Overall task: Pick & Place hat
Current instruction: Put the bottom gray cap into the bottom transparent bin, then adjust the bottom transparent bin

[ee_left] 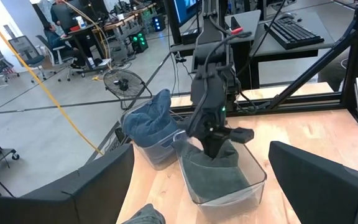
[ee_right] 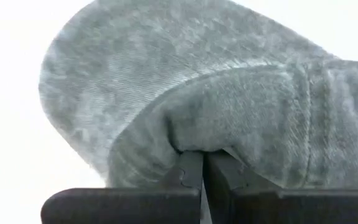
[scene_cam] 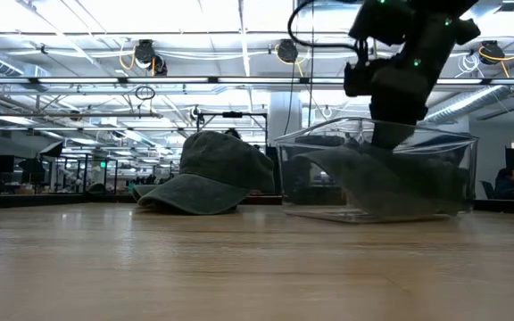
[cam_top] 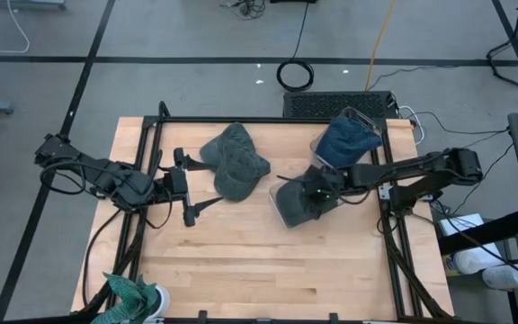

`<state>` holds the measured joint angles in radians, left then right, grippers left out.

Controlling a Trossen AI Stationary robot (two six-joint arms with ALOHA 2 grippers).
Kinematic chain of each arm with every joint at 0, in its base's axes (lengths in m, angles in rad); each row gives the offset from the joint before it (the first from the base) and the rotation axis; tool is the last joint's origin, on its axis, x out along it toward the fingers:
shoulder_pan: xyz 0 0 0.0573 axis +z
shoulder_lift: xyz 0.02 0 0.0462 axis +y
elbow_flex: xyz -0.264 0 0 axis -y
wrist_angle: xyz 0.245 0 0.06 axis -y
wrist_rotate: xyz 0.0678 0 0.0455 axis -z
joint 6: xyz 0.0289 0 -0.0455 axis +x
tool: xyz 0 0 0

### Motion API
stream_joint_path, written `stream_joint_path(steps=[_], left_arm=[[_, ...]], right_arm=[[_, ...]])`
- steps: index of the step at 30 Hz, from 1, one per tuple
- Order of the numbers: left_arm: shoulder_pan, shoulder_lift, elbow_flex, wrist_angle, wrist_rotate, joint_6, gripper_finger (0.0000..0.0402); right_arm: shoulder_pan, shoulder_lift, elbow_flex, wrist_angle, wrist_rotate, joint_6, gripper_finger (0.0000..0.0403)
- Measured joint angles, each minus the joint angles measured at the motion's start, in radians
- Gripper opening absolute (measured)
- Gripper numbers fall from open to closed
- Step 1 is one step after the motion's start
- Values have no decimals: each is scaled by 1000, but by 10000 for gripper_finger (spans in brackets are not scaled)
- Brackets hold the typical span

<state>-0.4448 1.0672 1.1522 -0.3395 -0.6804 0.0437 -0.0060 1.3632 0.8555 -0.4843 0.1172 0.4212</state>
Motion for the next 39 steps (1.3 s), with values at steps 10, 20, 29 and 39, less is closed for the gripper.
stream_joint_path(steps=[10,20,29,39], left_arm=[[0,0,0,0,1,0,379],[0,0,0,0,1,0,379],[0,0,0,0,1,0,379],[0,0,0,0,1,0,379]], right_arm=[[17,-62,2,9,-15,-44,0],[20,-80,3,81,-25,-179,0],[20,-108,4,91,-17,-221,0],[52,-254,4,35,-152,-160,0]])
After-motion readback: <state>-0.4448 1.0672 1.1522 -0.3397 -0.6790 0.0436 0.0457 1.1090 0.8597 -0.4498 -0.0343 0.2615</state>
